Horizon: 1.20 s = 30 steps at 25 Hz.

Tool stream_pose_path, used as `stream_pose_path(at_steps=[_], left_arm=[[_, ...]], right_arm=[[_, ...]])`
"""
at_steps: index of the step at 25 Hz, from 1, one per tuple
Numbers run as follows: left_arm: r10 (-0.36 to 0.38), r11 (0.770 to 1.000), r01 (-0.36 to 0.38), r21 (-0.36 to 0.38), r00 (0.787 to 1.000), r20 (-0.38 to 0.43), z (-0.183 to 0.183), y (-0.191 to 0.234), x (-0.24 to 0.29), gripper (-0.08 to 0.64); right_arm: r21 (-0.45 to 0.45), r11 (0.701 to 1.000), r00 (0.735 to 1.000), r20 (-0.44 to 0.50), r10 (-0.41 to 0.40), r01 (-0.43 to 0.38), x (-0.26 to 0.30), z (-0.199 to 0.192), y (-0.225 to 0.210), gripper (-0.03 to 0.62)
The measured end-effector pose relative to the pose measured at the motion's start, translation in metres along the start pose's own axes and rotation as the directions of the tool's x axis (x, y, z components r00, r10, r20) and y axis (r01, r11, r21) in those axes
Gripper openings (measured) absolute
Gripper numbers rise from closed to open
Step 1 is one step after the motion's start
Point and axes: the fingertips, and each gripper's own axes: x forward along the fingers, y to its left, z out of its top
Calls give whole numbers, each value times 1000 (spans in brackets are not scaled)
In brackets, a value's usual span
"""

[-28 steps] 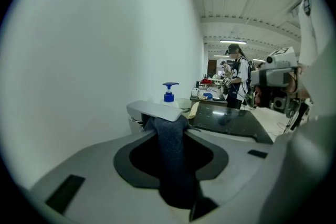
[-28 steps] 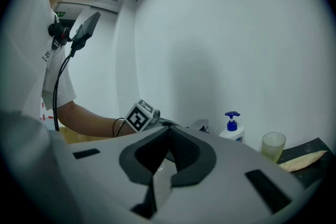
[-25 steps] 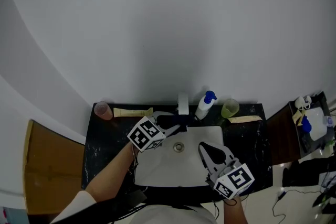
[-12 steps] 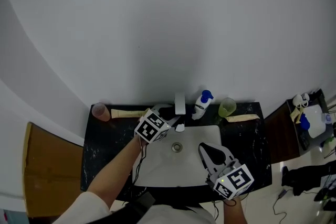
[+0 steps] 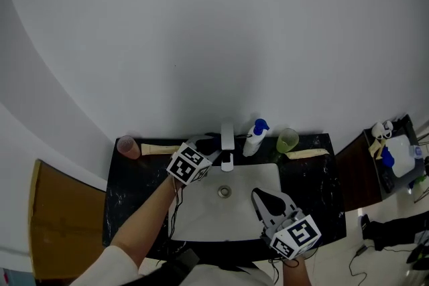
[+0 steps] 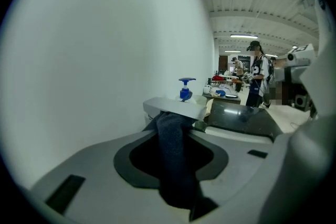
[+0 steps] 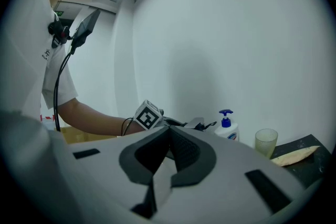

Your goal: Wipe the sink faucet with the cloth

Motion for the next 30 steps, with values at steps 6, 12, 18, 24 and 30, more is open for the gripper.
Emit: stream_pose_path(at_steps=[6,12,18,24,30], left_arm=[[-26,998,19,64,993,119,10,-15,-12,118],[-88,985,68,157,988,126,-4,-49,-34,115],[-10,1000,7,21,994,107,0,-12,-9,115],[-10,997,0,79,992,124,9,-9,-1,115],[-93,982,68,179,986,137,-1,-46,-29,115]], right_arm=[[15,1000,1000,-8,-9,10,-5,-6,-3,6],[12,1000,1000,-14,-1,1,0,-7,-4,6],[9,1000,1000,-16,-5,5,0,-6,-5,6],[16,1000,1000,-25,-18,18,-3,-10,-7,6],[17,1000,1000,-26,-15,16,-4,-12,-9,6]])
